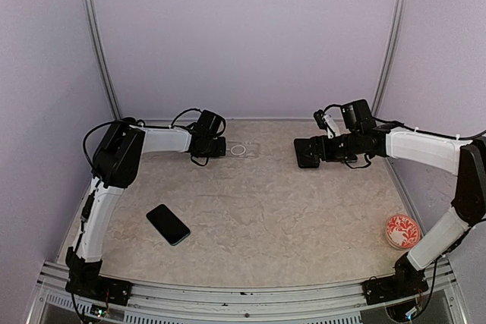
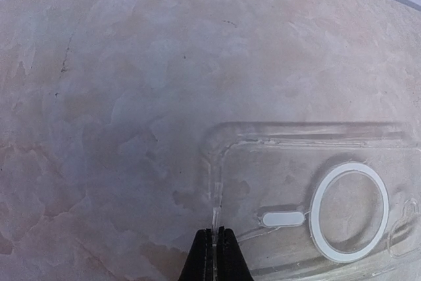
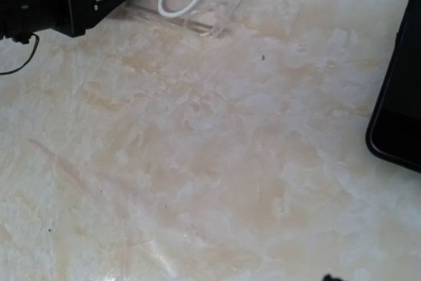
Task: Put the phone into the phone case
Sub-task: Pick up the phone case from the center of the board, then place the phone case at the center of the board.
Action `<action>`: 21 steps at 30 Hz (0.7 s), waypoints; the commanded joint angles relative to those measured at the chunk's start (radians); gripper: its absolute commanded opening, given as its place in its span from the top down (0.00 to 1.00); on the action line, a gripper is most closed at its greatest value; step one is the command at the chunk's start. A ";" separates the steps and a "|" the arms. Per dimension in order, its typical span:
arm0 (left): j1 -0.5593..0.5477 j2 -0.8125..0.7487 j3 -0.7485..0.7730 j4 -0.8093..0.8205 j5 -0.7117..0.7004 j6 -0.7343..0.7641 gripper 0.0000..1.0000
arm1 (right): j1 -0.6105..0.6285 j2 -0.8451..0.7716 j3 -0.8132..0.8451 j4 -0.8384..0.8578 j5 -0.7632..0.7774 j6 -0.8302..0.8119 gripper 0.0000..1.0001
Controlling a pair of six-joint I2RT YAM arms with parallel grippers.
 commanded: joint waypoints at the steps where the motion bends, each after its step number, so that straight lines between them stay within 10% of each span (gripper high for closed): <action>1: 0.001 -0.033 -0.078 -0.016 0.058 0.047 1.00 | 0.010 -0.024 -0.003 0.007 -0.012 -0.012 0.29; 11: -0.038 -0.193 -0.307 0.068 0.160 0.231 1.00 | 0.010 -0.083 -0.011 -0.043 -0.075 0.013 0.28; 21: -0.095 -0.271 -0.418 0.101 0.409 0.489 1.00 | 0.010 -0.171 0.014 -0.138 -0.036 0.078 0.01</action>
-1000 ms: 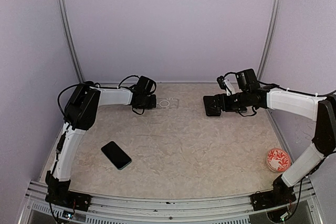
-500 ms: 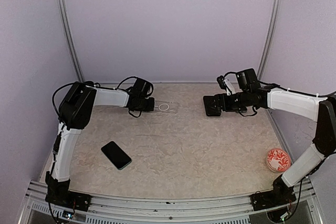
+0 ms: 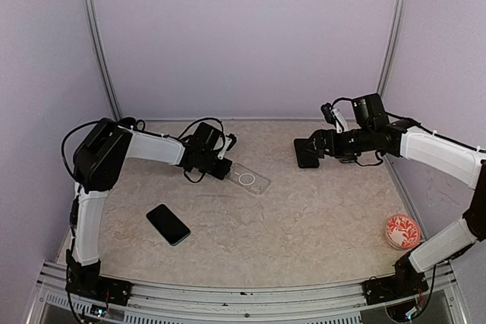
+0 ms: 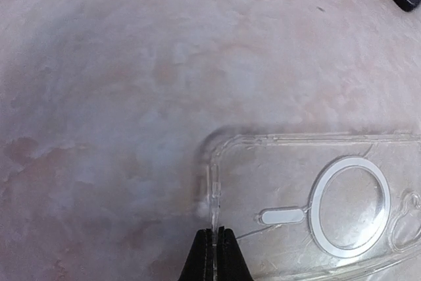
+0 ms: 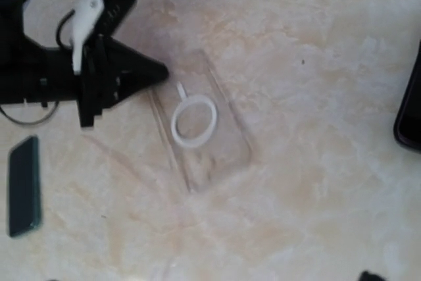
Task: Put the phone into the phone case
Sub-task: Place the phone case at the center of the board.
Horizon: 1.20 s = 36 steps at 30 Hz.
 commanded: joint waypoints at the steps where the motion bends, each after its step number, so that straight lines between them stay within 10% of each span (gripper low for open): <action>1: -0.023 -0.056 -0.062 0.005 0.206 0.148 1.00 | 0.010 -0.055 0.022 -0.079 0.043 0.057 0.01; 36: -0.144 -0.189 -0.240 0.004 0.222 0.315 1.00 | 0.067 -0.207 0.342 -0.198 0.012 0.313 0.01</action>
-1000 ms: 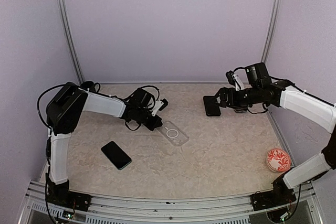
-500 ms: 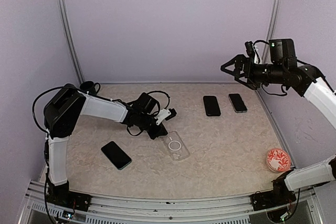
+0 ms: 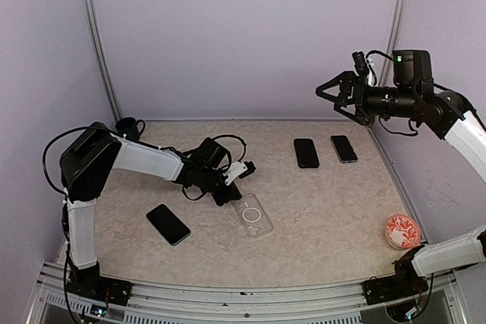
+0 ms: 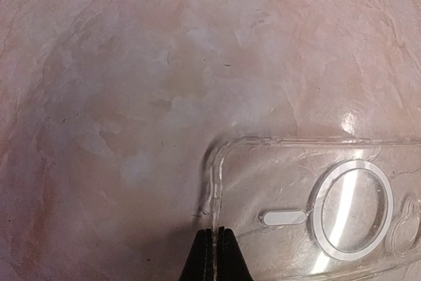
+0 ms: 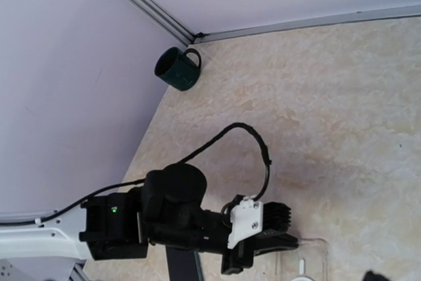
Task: Put the phone into the phone case
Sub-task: Place the phone case at the center of the board.
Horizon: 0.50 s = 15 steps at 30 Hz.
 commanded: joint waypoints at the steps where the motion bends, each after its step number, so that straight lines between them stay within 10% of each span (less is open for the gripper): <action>1: -0.006 -0.034 -0.020 0.019 -0.014 -0.009 1.00 | 0.008 0.019 0.022 0.017 -0.011 -0.010 0.01; 15: -0.005 -0.049 -0.040 0.061 -0.017 -0.017 1.00 | 0.008 0.036 0.023 0.041 -0.014 -0.003 0.01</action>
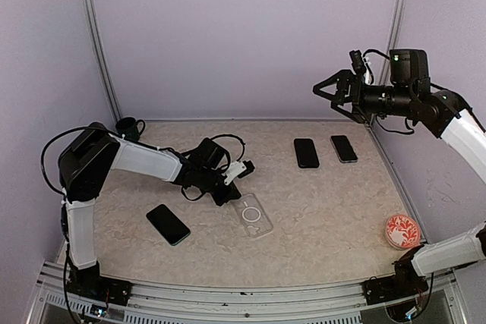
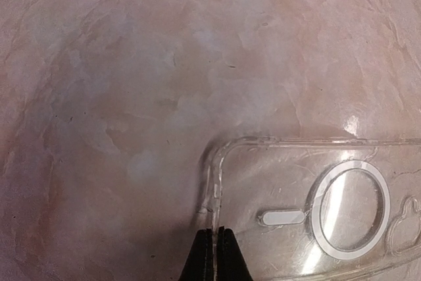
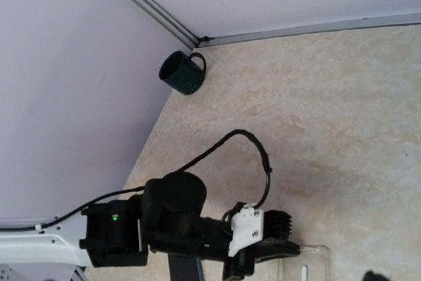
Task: Put the phone into the phone case
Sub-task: Place the phone case at the center of the board.
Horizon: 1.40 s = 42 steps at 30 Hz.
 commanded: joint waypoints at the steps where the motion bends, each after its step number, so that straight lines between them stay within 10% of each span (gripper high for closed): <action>1: -0.005 -0.039 -0.022 0.035 -0.005 -0.006 1.00 | 0.008 0.013 0.020 0.010 -0.004 -0.003 0.01; 15: 0.008 -0.114 -0.076 0.097 0.000 -0.043 0.98 | 0.008 -0.054 -0.205 0.126 -0.061 -0.090 0.00; 20: 0.014 -0.133 -0.105 0.126 -0.001 -0.056 0.64 | 0.003 -0.081 -0.403 0.392 -0.181 -0.084 0.01; 28: 0.019 -0.218 -0.146 0.171 -0.088 -0.185 0.03 | 0.006 -0.012 -0.442 0.374 -0.121 -0.188 0.01; 42: -0.221 -0.295 -0.076 -0.241 -0.533 -0.958 0.01 | 0.010 0.014 -0.471 0.344 -0.007 -0.301 0.01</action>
